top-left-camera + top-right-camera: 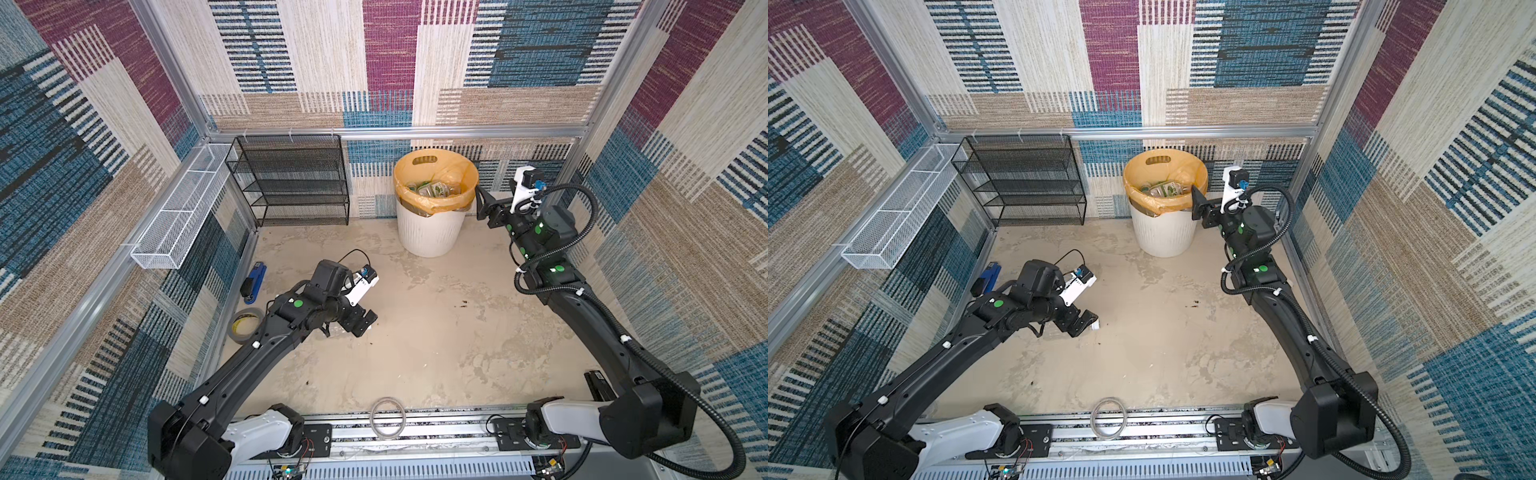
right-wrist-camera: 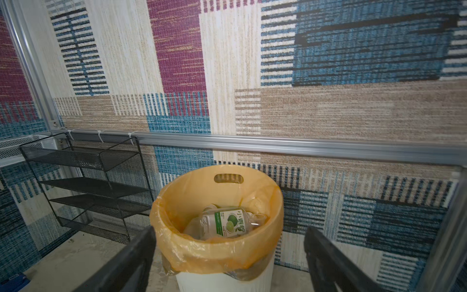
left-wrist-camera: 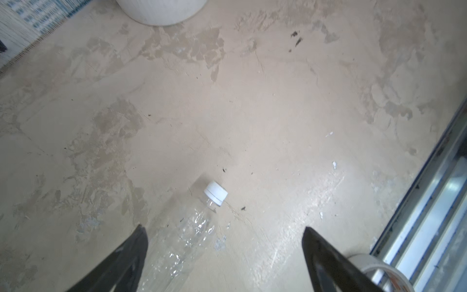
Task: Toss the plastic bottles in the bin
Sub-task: 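Draw right gripper back from the bin while left gripper grasps the white-cap bottle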
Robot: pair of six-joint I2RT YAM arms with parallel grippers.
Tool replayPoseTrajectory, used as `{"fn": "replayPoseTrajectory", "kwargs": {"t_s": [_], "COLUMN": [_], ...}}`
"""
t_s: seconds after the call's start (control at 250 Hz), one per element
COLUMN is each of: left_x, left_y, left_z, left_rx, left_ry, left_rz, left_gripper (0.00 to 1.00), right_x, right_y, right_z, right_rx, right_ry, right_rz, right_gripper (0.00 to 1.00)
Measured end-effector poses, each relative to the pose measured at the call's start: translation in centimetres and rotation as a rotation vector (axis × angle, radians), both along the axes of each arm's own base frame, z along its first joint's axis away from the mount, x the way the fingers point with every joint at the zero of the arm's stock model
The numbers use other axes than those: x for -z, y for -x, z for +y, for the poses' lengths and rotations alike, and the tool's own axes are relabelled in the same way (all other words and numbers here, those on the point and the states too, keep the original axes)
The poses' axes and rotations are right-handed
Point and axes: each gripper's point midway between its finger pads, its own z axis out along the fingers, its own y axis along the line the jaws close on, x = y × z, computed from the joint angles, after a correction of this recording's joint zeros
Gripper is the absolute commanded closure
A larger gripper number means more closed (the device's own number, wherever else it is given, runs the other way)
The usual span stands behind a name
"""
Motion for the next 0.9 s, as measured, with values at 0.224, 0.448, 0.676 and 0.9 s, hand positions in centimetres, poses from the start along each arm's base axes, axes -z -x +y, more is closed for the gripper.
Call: {"fn": "replayPoseTrajectory", "kwargs": {"t_s": [0.224, 0.448, 0.676, 0.9], "left_x": [4.0, 7.4, 11.0, 13.2], "left_y": [2.0, 2.0, 0.9, -0.6], "left_z": [1.6, 3.8, 6.2, 7.5], "left_rx": [0.102, 0.169, 0.164, 0.118], "left_ry": [-0.178, -0.372, -0.524, -0.567], "left_rz": [0.122, 0.178, 0.244, 0.251], "left_gripper": [0.02, 0.02, 0.04, 0.15], "right_x": [5.4, 9.5, 10.2, 10.2], "right_y": [1.6, 1.8, 1.9, 2.0], "right_z": [-2.5, -2.7, -2.4, -2.4], "right_rx": [0.012, -0.024, -0.054, -0.06], "right_ry": [-0.073, -0.107, -0.116, -0.119], "right_rz": [0.081, 0.162, 0.174, 0.171], "right_gripper": [0.07, 0.07, 0.07, 0.08]}}
